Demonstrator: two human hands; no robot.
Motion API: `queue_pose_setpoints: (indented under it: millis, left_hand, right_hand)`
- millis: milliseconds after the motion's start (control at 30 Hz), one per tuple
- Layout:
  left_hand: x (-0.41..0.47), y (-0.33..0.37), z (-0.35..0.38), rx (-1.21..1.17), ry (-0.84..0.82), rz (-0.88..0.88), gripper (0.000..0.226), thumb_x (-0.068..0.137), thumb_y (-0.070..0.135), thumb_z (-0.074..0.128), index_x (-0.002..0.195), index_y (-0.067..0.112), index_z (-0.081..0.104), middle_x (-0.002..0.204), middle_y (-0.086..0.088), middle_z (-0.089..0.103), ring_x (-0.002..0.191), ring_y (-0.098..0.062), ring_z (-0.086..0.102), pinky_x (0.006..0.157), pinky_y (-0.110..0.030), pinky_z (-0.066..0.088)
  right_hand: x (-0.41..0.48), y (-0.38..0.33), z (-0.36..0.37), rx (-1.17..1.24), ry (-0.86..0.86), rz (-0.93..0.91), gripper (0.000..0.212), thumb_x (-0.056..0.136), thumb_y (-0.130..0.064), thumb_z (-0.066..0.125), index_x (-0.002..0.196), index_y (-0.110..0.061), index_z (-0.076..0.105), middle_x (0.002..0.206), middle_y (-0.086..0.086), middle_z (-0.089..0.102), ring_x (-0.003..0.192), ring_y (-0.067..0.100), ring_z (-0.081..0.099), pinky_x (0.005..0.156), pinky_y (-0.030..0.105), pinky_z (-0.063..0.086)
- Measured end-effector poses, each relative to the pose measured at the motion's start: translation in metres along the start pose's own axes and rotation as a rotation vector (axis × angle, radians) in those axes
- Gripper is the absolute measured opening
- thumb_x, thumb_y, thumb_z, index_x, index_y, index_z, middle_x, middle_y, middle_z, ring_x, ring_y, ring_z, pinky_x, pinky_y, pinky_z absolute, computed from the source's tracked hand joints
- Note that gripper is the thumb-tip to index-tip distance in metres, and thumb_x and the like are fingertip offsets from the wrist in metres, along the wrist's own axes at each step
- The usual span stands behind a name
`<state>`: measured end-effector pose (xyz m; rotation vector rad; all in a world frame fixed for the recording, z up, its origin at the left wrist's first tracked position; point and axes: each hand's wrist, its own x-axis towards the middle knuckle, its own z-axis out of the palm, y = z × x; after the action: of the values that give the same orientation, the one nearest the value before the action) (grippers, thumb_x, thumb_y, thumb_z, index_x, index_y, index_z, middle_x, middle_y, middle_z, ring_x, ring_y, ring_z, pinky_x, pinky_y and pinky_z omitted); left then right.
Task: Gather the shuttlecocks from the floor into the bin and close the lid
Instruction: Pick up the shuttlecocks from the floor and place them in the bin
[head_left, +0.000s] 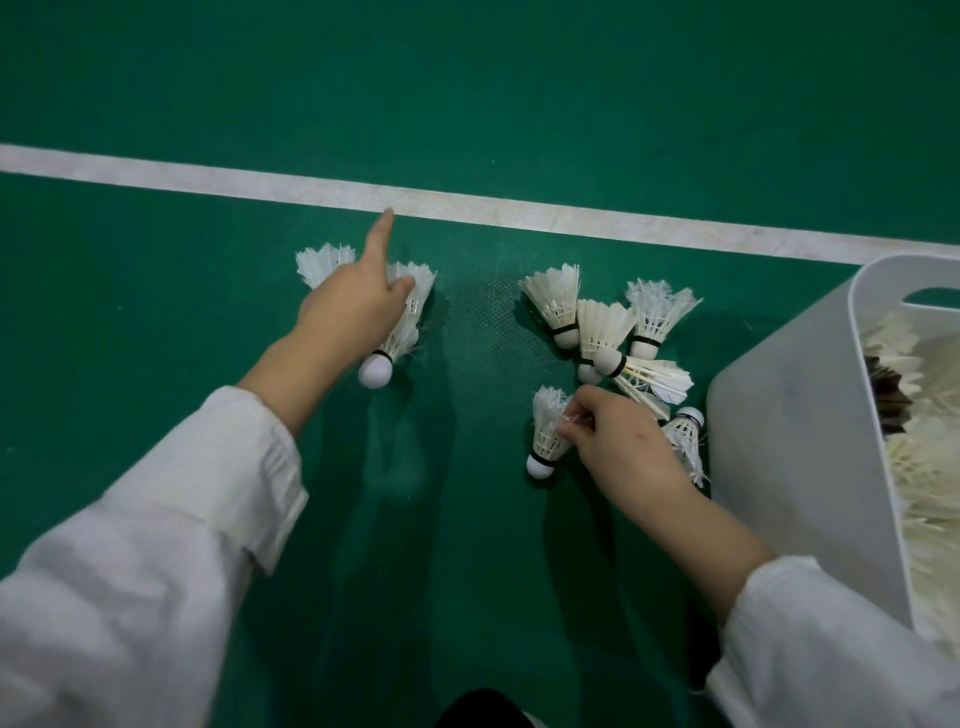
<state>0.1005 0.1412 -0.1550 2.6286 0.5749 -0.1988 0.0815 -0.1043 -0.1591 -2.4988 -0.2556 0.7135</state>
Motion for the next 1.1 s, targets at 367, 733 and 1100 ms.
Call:
queue_pose_setpoints:
  millis: [367,733,1100]
  left_hand:
    - [-0.056,0.004,0.009,-0.063,0.008,0.038,0.017,0.089,0.039,0.055,0.089,0.022,0.054,0.088,0.002,0.065,0.075,-0.023,0.058,0.064,-0.033,0.046]
    - [-0.156,0.08,-0.03,-0.108,-0.007,0.188,0.015,0.082,0.049,0.058,0.078,0.038,0.068,0.05,0.03,0.053,0.048,0.005,0.043,0.05,-0.023,0.029]
    - [-0.225,0.194,-0.08,-0.168,0.01,0.453,0.02,0.083,0.041,0.061,0.089,0.026,0.073,0.063,0.033,0.052,0.058,0.018,0.048,0.052,-0.013,0.031]
  right_hand:
    - [-0.01,-0.004,-0.005,0.012,-0.039,-0.039,0.007,0.087,-0.017,0.059,0.08,-0.016,0.058,0.078,0.003,0.057,0.078,0.02,0.052,0.065,0.025,0.033]
    - [-0.079,-0.024,-0.115,0.039,0.032,-0.306,0.009,0.087,-0.027,0.06,0.079,-0.025,0.059,0.069,-0.015,0.056,0.065,-0.002,0.052,0.054,0.006,0.04]
    - [-0.248,0.075,-0.235,0.108,0.264,-0.085,0.015,0.081,-0.035,0.063,0.078,-0.021,0.065,0.079,0.0,0.066,0.078,0.022,0.062,0.081,0.047,0.052]
